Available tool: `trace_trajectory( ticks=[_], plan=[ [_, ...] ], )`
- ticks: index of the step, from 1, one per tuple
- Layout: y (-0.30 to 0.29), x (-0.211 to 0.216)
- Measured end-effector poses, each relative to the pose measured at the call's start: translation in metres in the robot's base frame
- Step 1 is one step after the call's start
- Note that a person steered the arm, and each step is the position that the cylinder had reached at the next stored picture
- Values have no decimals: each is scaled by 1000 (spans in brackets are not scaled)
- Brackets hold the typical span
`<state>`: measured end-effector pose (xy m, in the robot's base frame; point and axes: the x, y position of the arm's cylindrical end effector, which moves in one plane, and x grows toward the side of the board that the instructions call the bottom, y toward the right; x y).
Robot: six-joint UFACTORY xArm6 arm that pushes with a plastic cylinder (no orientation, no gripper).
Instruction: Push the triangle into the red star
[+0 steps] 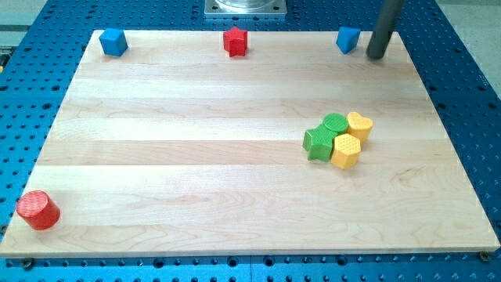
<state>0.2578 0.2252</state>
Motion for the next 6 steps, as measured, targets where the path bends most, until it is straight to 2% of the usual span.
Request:
trace_trajectory(
  ticks=[1, 2, 3, 4, 5, 6],
  plan=[
    [0, -7],
    [-10, -43],
    [-58, -39],
    [-76, -35],
    [-23, -36],
    [-38, -51]
  ],
)
